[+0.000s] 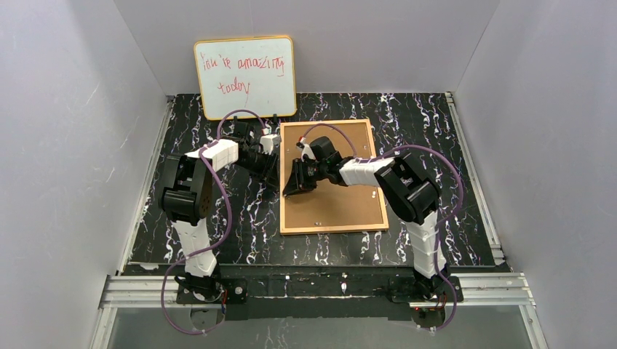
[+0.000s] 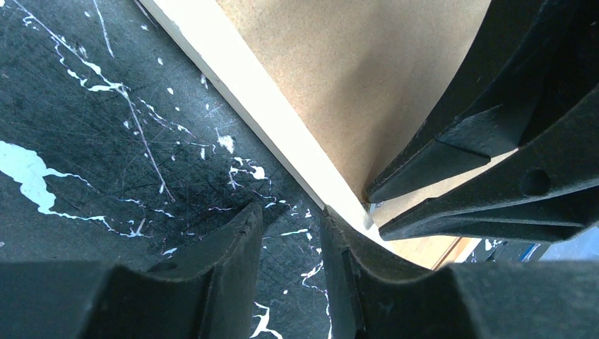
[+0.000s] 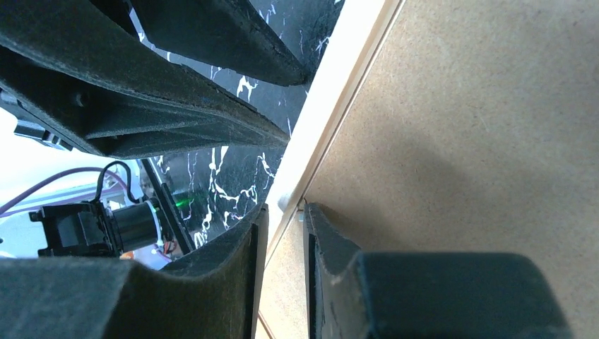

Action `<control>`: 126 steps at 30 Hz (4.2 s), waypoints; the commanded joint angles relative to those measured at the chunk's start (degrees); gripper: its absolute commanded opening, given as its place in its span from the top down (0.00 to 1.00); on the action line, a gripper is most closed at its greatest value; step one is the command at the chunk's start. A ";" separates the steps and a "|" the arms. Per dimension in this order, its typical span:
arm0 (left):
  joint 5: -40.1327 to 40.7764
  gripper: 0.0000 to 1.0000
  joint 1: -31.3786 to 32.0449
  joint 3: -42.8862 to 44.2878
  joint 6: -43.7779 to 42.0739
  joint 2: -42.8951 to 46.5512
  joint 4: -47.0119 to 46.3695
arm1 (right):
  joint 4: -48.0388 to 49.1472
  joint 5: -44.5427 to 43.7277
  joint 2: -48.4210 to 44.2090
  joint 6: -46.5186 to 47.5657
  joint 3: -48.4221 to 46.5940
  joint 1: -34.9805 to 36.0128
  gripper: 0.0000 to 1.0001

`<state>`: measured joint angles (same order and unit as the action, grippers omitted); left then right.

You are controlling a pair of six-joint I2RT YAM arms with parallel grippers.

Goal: Put the photo into the frame
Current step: Install the photo frame at the center of the board.

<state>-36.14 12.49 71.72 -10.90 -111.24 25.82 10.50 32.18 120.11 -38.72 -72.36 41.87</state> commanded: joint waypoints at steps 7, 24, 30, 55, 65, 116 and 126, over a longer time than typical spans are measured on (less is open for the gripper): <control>0.91 0.66 0.91 0.43 -0.48 -1.57 2.02 | -3.36 6.07 3.21 2.47 -2.73 1.05 0.68; 1.38 0.65 0.91 2.45 -0.41 -1.35 2.06 | -12.29 10.51 3.68 6.46 -14.39 -4.05 0.68; -0.15 0.47 -0.10 9.73 2.45 -2.94 2.08 | -11.89 6.83 2.79 4.66 -19.56 -11.20 0.46; -4.82 0.76 -2.62 13.80 5.05 -11.59 0.24 | -14.71 2.56 20.12 2.67 -37.54 -12.56 0.50; -4.03 0.78 -2.65 11.29 4.40 -10.58 -0.92 | -16.92 0.95 24.33 2.76 -42.05 -9.73 0.52; -2.81 0.81 -2.91 10.67 2.37 -10.53 -0.68 | -11.90 1.87 25.60 -3.67 -42.24 -9.79 0.62; -2.71 0.81 -2.91 10.78 2.19 -10.62 -0.69 | -9.72 1.19 25.84 -6.35 -41.44 -9.17 0.64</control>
<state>-43.51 9.50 83.85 -6.39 -121.43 23.35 -1.52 34.68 144.35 -43.46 -112.95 31.48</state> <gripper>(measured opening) 0.198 0.367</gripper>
